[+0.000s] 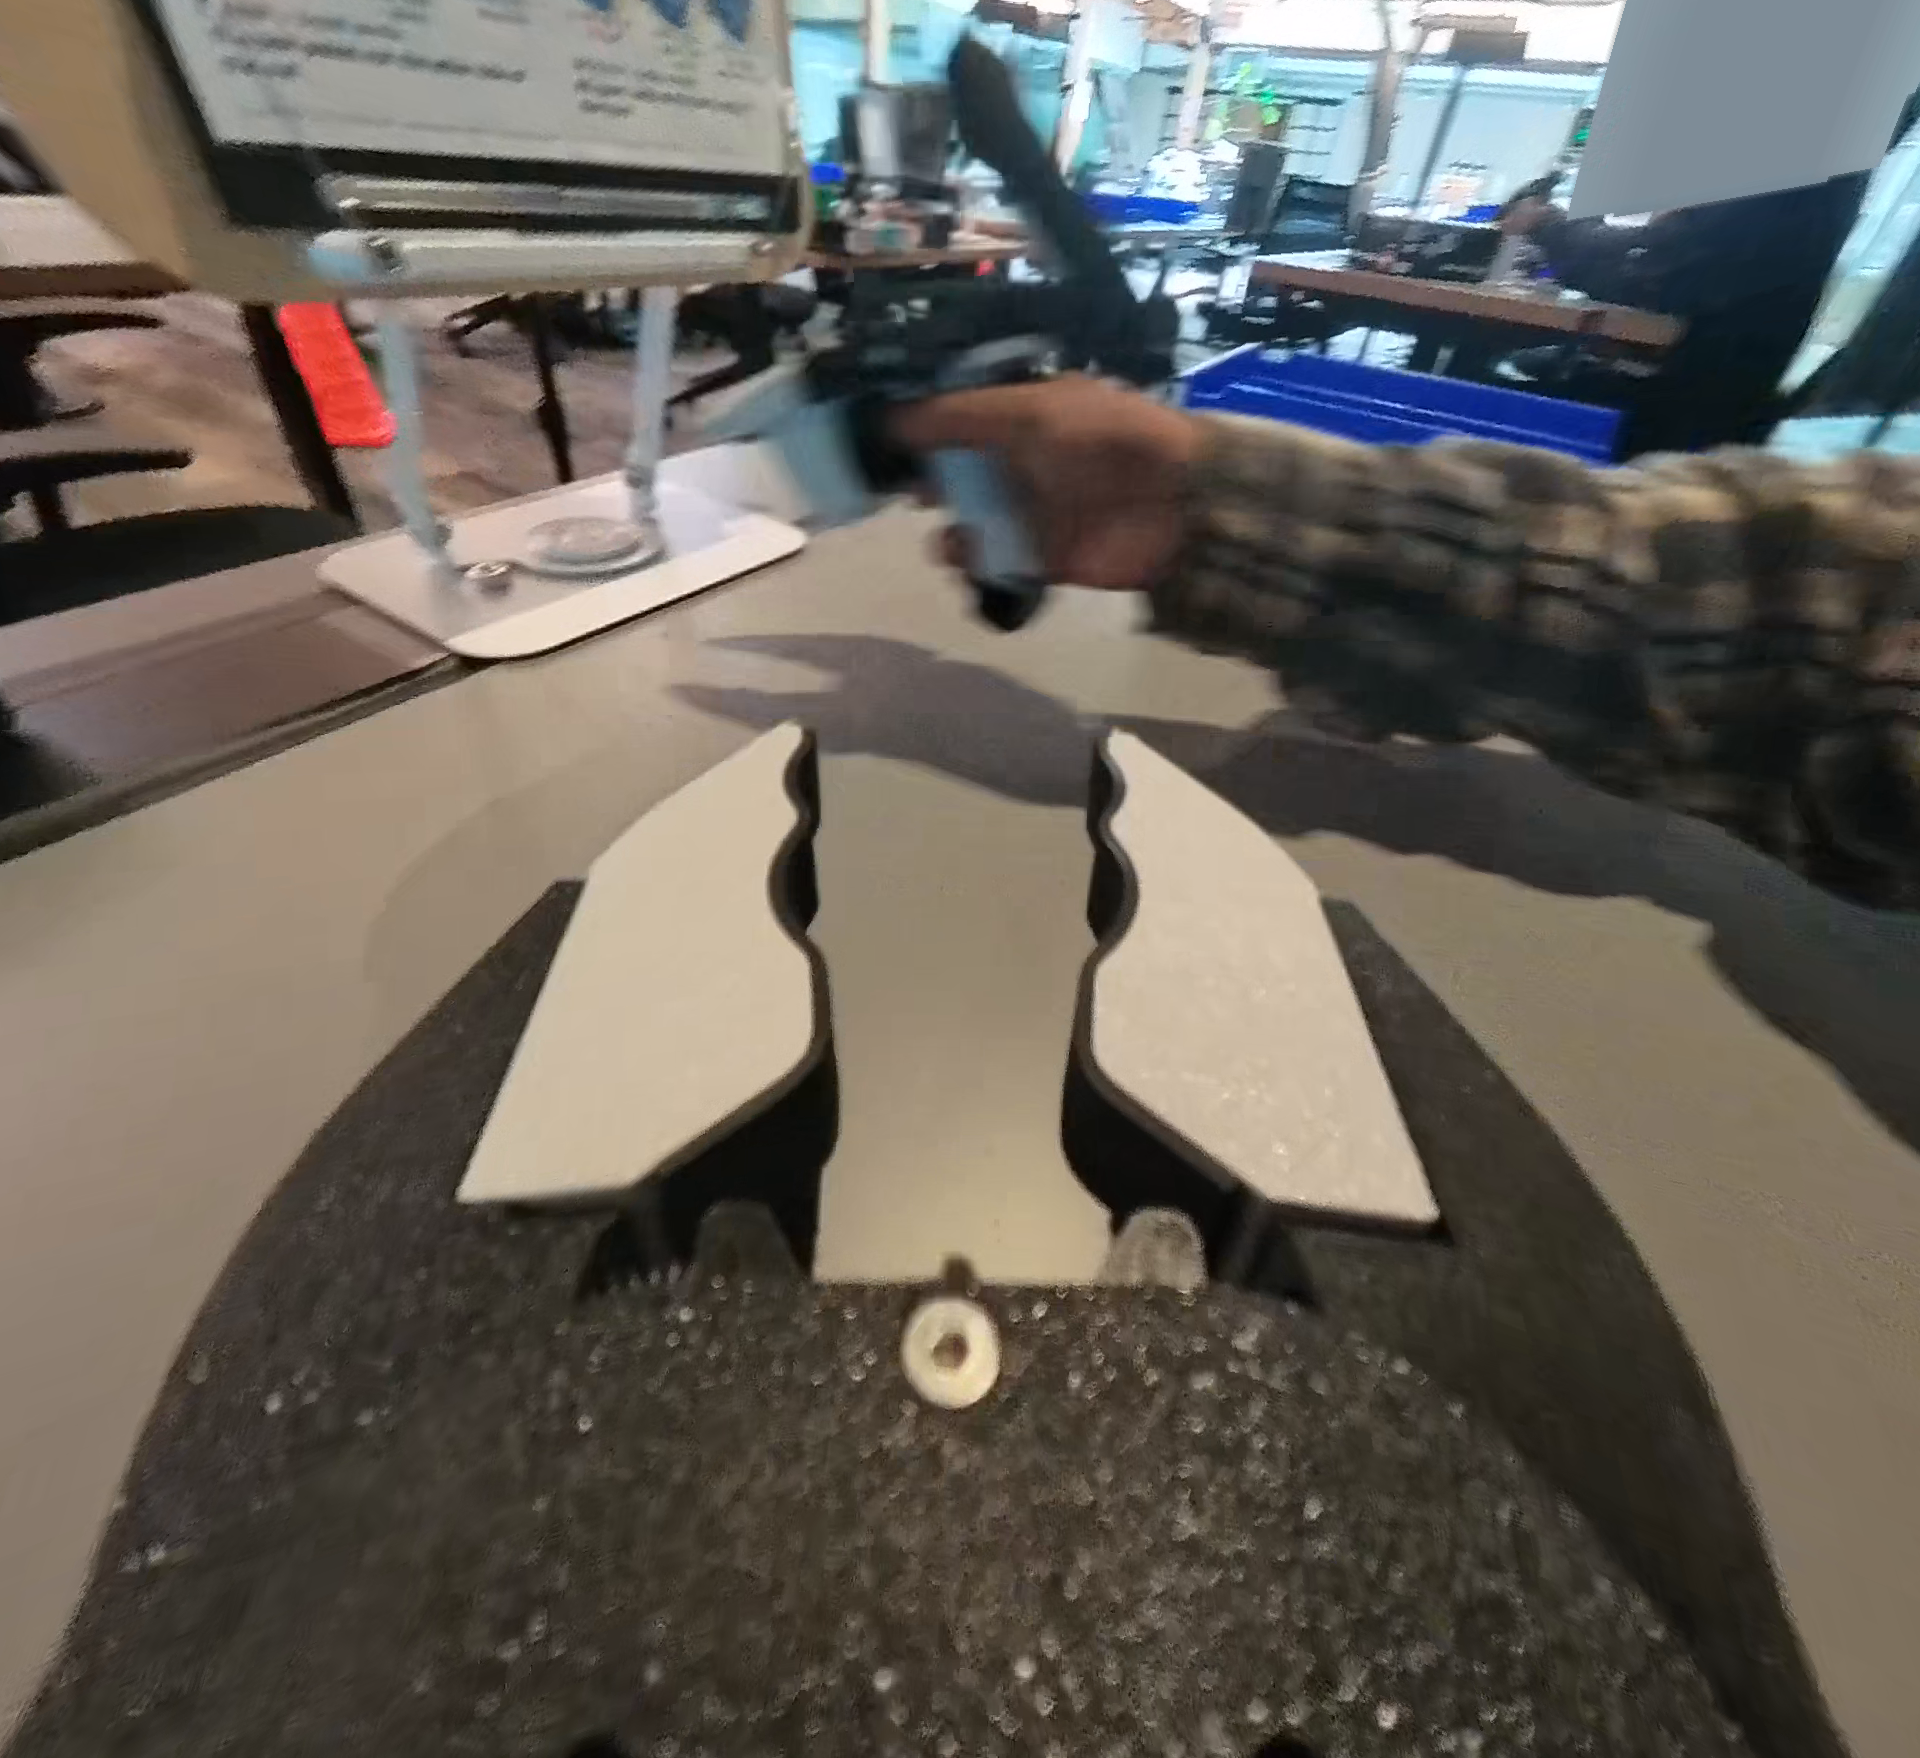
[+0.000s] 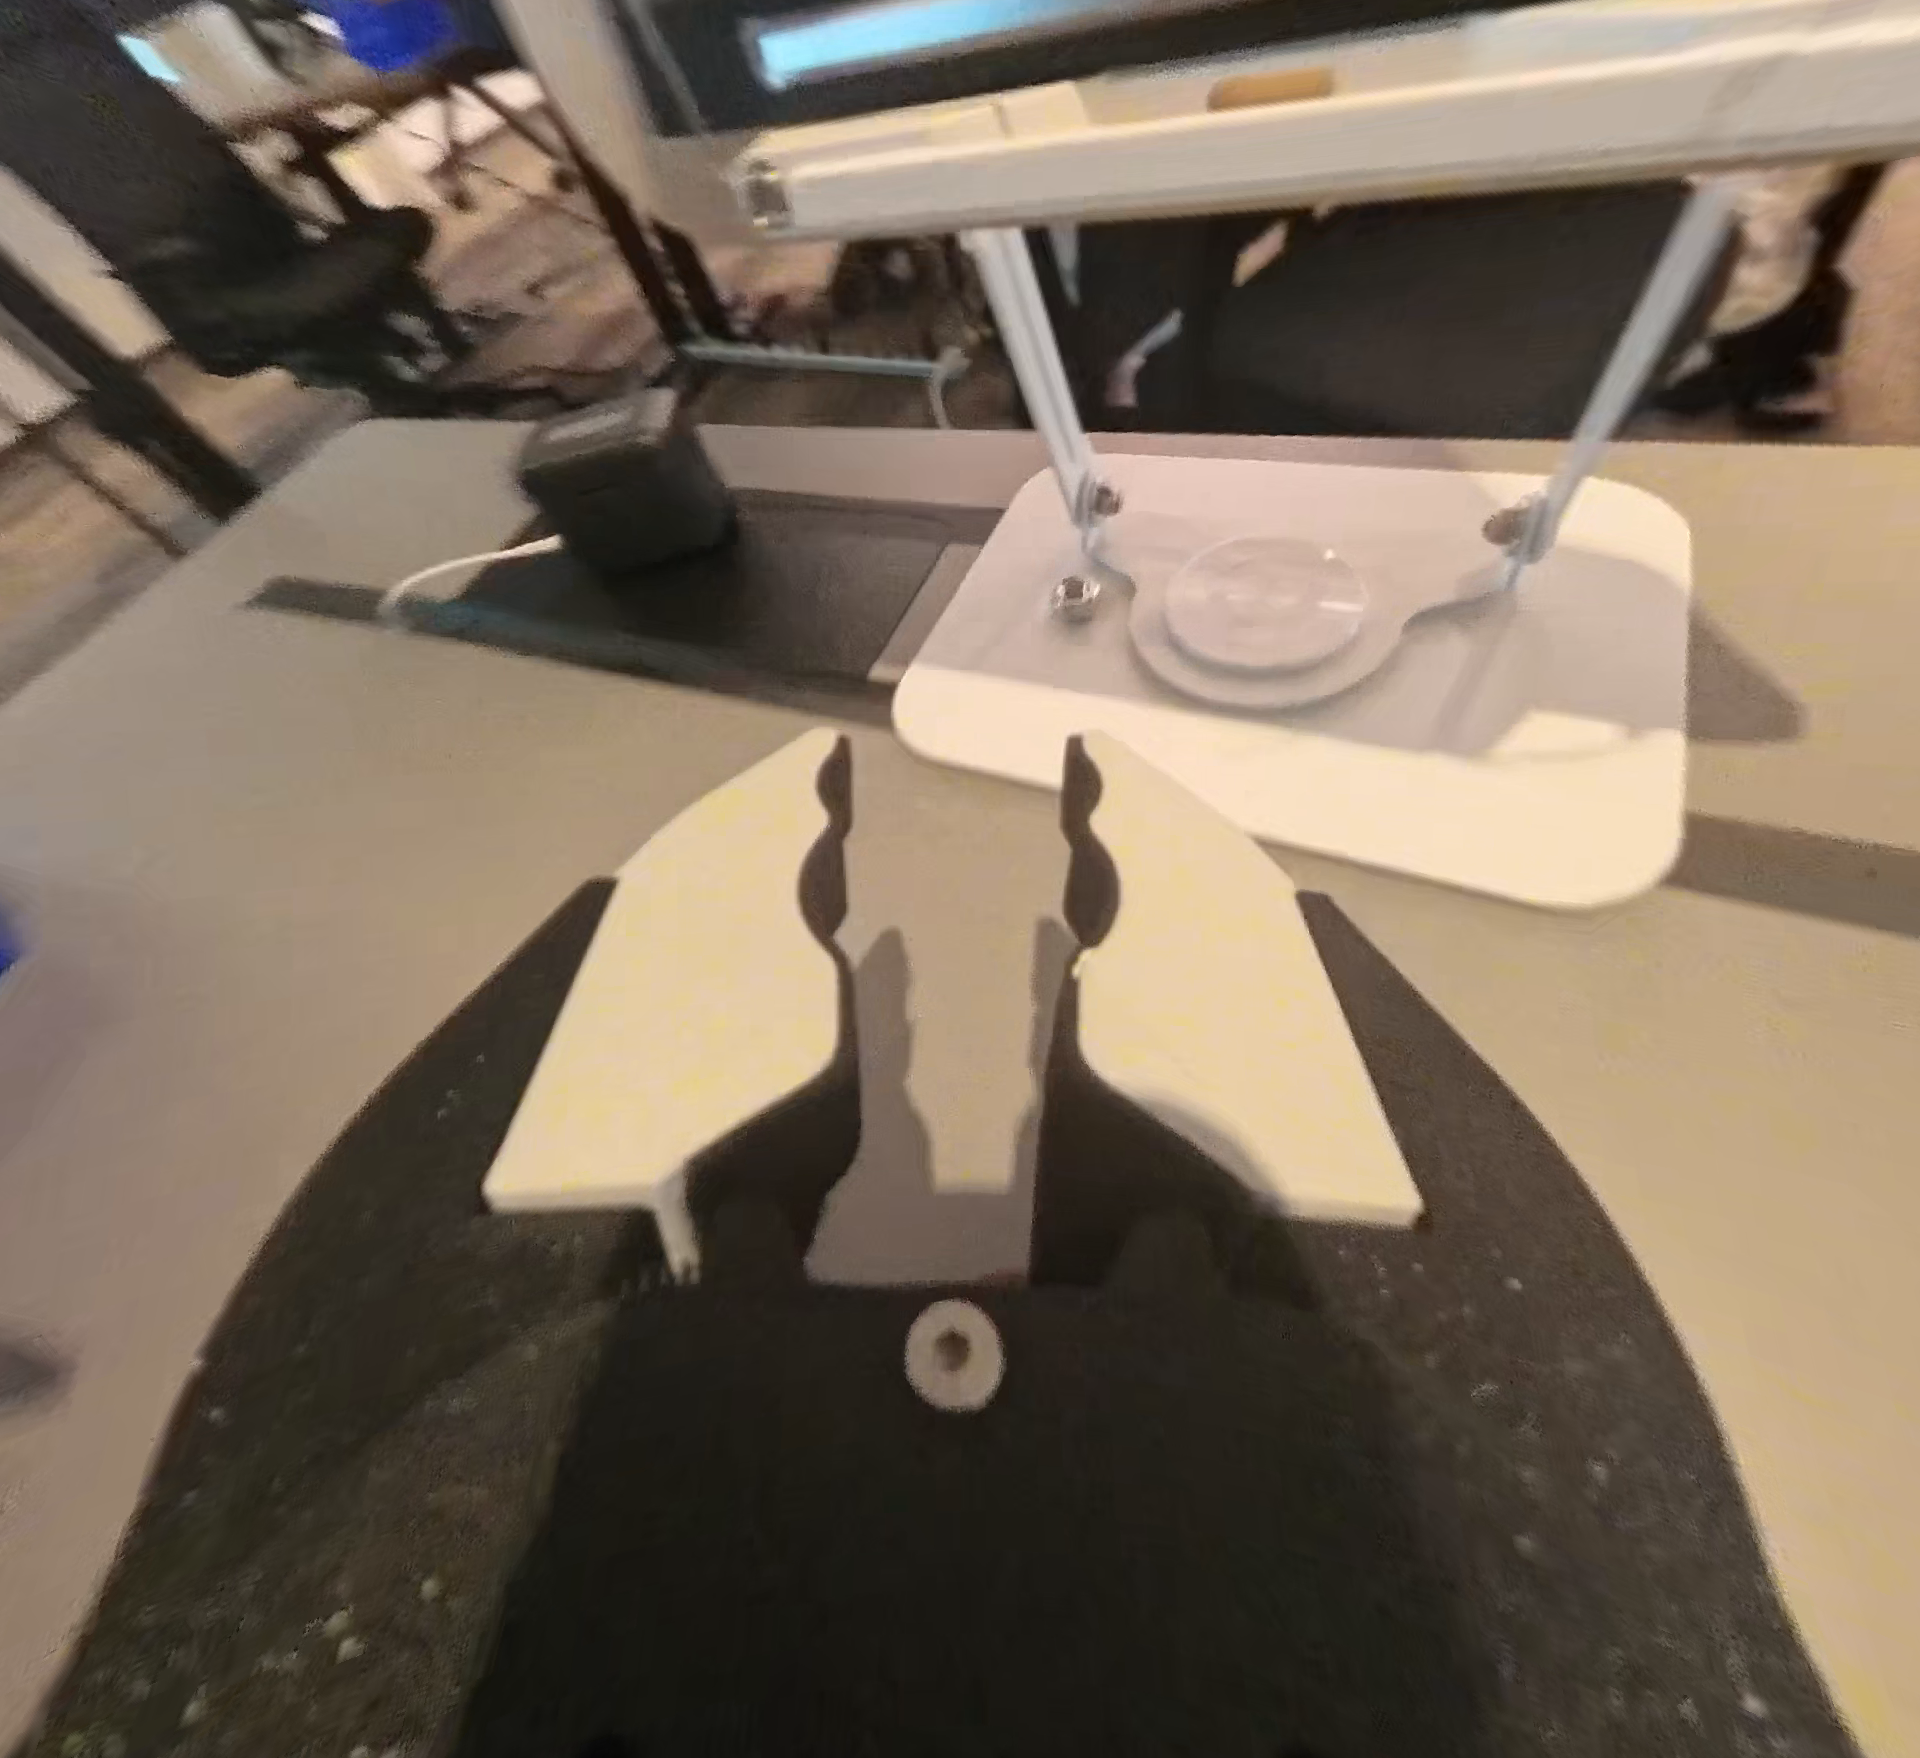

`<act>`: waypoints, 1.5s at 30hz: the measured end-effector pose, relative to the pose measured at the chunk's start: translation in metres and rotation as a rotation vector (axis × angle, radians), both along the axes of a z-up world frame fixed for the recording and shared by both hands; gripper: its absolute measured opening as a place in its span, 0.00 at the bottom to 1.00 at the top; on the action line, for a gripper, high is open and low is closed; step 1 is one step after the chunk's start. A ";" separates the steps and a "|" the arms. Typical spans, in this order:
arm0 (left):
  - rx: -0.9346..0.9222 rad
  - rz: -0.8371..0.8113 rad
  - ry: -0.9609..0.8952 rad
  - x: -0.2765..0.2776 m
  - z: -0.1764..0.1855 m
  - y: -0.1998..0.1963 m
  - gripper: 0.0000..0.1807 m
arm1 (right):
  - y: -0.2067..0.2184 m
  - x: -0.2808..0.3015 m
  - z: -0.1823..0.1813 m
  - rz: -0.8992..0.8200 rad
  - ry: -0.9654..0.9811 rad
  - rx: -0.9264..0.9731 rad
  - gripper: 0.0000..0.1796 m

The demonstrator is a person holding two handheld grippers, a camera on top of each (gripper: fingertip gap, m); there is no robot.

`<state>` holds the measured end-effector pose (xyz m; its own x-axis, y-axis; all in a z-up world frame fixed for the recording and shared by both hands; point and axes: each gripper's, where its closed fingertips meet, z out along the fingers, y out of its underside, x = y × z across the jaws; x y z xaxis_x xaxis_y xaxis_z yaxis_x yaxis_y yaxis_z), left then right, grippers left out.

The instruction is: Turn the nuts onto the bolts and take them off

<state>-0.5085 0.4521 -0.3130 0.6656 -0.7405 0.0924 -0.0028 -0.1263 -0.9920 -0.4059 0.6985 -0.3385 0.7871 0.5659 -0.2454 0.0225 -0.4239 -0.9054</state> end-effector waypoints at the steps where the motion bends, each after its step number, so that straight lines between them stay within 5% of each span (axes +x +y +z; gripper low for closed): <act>1: -0.021 0.033 -0.002 -0.005 -0.003 0.009 0.27 | -0.018 0.017 0.004 0.025 0.022 0.014 0.21; 13: -0.187 0.319 0.134 0.009 -0.033 0.175 0.28 | -0.143 0.133 0.032 0.223 0.027 0.343 0.22; 22: -0.324 0.517 0.221 0.017 -0.074 0.298 0.25 | -0.159 0.165 0.031 0.225 0.044 0.406 0.24; 32: -0.491 0.560 0.371 0.037 -0.103 0.344 0.24 | -0.153 0.180 0.038 0.192 0.065 0.395 0.25; 38: -0.427 0.648 0.376 0.030 -0.093 0.359 0.26 | -0.152 0.184 0.041 0.174 0.079 0.392 0.25; 45: -0.416 0.699 0.209 0.028 -0.083 0.353 0.19 | -0.155 0.185 0.048 0.184 0.124 0.376 0.25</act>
<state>-0.4807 0.8055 -0.3962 0.9924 -0.0836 0.0905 0.0337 -0.5227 -0.8519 -0.2205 0.5435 -0.2909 0.6425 0.7620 -0.0815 -0.0519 -0.0629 -0.9967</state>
